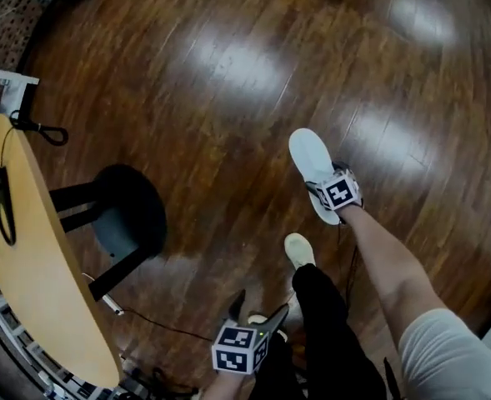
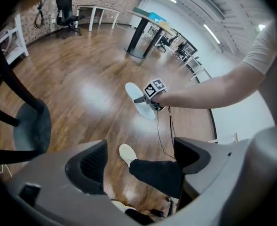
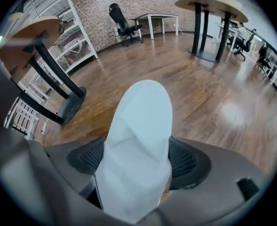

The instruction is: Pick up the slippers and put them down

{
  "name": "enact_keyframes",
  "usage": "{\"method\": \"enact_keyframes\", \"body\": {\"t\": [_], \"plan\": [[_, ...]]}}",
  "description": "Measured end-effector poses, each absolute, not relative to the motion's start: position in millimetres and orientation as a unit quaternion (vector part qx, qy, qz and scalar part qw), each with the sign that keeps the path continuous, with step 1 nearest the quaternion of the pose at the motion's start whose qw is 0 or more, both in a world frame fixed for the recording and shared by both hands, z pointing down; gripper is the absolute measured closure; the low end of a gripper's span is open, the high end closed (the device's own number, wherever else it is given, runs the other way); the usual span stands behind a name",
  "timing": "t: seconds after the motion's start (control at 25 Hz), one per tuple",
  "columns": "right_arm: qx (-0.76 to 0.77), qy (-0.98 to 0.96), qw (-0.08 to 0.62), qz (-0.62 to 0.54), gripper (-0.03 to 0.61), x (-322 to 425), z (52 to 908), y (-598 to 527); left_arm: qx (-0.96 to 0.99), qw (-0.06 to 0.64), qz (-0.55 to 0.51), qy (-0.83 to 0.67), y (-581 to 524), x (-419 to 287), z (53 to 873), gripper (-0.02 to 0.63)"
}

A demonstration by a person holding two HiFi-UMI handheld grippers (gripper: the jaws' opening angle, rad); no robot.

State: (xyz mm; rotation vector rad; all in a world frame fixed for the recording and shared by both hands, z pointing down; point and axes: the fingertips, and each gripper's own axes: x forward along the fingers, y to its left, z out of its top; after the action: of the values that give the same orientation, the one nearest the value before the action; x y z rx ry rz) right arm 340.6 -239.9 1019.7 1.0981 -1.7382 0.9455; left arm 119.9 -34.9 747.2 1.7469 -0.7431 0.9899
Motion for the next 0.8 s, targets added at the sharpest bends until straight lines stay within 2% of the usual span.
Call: {"method": "enact_keyframes", "body": {"t": [0.28, 0.44, 0.6, 0.8], "plan": [[0.445, -0.682, 0.420, 0.400, 0.127, 349.8, 1202.3, -243.2, 0.717, 0.476, 0.428, -0.276, -58.7, 146.3, 899.0, 0.173], [0.440, -0.671, 0.423, 0.421, 0.110, 347.2, 1275.2, -218.1, 0.703, 0.486, 0.447, -0.264, -41.8, 140.4, 962.1, 0.173], [0.433, -0.667, 0.429, 0.427, 0.061, 345.4, 1292.0, -201.6, 0.699, 0.494, 0.444, -0.264, -26.6, 137.4, 988.0, 0.173], [0.423, -0.657, 0.440, 0.443, 0.063, 349.7, 1235.8, -174.5, 0.708, 0.485, 0.435, -0.271, -33.7, 131.0, 946.3, 0.173]]}}
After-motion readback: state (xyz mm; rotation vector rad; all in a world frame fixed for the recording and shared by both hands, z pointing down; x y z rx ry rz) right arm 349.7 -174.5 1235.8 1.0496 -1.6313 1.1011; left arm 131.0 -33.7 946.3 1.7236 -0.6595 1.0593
